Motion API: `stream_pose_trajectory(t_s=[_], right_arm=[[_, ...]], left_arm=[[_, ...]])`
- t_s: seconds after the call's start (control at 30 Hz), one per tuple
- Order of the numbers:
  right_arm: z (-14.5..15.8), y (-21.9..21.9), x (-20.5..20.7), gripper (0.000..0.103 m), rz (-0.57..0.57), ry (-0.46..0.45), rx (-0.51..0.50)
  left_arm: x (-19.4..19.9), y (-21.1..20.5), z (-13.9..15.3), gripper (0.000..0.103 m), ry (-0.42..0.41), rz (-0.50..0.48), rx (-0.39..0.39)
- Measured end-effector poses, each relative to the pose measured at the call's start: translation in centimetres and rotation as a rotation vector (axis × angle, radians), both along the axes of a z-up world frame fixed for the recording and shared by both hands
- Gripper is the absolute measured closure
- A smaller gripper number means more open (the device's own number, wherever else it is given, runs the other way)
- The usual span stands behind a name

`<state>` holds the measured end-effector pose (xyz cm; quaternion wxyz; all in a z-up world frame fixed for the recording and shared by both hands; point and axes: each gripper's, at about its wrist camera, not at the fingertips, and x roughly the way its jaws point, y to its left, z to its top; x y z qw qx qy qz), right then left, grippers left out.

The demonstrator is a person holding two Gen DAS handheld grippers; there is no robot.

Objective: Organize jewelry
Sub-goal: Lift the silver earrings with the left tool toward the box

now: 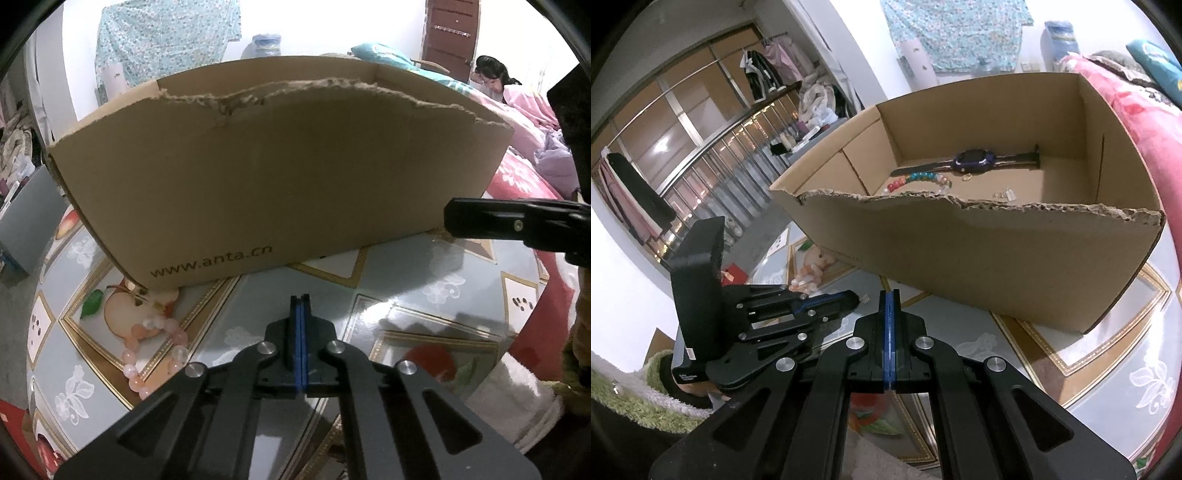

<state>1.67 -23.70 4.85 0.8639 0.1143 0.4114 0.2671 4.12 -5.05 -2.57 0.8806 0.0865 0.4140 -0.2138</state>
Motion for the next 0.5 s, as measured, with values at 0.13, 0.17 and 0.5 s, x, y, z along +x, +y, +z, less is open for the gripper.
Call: stream_pose_trajectory(t_s=[0.13, 0.17, 0.5], right_arm=[[0.1, -0.1, -0.2, 0.103, -0.002, -0.004, 0.001], [0.1, -0.1, -0.1, 0.103, -0.003, -0.004, 0.001], [0.1, -0.1, -0.3, 0.103, -0.003, -0.006, 0.005]], left_arm=[[-0.4, 0.2, 0.3, 0.103, 0.008, -0.010, -0.024], [-0.5, 0.2, 0.4, 0.103, 0.006, -0.012, -0.023], [0.7, -0.1, -0.2, 0.095, 0.019, -0.006, 0.037]])
